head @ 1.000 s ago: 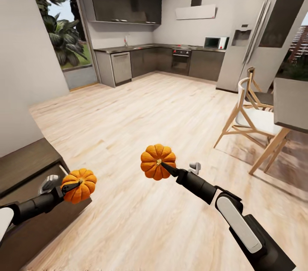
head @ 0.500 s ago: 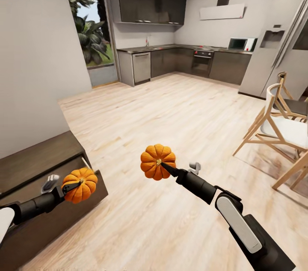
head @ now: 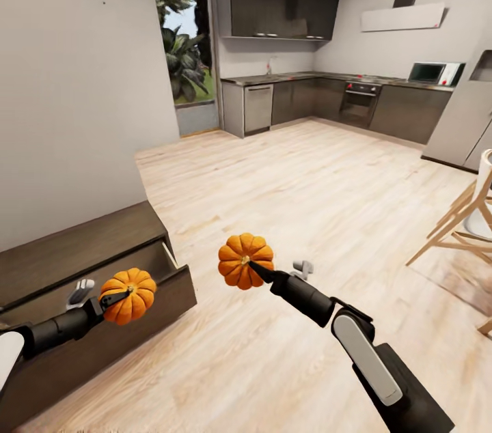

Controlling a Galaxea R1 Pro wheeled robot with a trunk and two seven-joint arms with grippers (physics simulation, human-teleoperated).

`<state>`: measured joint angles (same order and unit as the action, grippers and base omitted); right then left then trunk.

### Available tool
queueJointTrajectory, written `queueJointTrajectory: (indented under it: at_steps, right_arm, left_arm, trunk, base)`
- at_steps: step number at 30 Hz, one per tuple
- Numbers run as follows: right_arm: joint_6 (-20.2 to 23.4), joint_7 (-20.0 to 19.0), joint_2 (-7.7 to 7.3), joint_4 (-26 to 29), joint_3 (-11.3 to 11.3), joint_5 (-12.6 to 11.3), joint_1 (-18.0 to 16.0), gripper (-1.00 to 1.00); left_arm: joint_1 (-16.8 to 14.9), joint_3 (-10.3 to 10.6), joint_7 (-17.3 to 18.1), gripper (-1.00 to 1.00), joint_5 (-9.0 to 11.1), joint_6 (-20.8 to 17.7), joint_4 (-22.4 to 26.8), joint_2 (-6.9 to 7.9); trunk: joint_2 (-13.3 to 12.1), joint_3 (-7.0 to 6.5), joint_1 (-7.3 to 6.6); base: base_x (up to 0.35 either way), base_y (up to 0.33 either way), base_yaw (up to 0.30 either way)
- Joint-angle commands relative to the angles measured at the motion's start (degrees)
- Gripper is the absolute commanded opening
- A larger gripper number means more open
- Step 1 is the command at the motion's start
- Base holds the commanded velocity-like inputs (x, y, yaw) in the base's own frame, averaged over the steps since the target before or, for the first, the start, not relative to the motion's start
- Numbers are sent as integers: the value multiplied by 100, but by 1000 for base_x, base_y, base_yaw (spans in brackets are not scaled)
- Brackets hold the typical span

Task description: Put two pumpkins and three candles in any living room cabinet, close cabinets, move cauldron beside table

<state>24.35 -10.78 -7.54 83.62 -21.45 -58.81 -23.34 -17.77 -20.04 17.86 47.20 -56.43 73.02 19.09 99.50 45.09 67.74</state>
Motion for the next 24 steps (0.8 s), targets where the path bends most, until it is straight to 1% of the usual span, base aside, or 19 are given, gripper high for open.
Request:
queueJointTrajectory:
  at_steps: [1, 4, 7, 9, 11, 24]
  right_arm:
    - [26, 29, 49, 3, 1, 31, -4, -100]
    - [44, 64, 133, -2, 0, 233, -4, -100]
    - [51, 81, 166, -3, 0, 308, -4, -100]
    - [52, 82, 189, -2, 0, 320, -4, -100]
    - [53, 81, 196, -2, 0, 323, -4, -100]
    - [53, 76, 192, -4, 4, 326, -4, -100]
  left_arm:
    - [-7, -9, 34, -100, 26, -35, 2, -2]
    - [-7, -9, 34, -100, 26, -35, 2, -2]
    - [-7, -19, 34, -100, 26, -35, 2, 20]
    - [-7, -24, 34, -100, 28, -35, 2, 32]
    - [-7, -22, 31, -100, 23, -35, 2, 13]
    - [-7, -11, 25, -100, 17, -35, 2, 1]
  trunk:
    - [3, 4, -1]
    - [3, 4, -1]
    - [3, 4, -1]
    - [3, 4, -1]
    - [3, 4, -1]
    - [3, 4, -1]
  base:
    - [0, 0, 290]
    - [0, 0, 290]
    - [0, 0, 290]
    - [0, 0, 290]
    - [0, 0, 290]
    - [0, 0, 290]
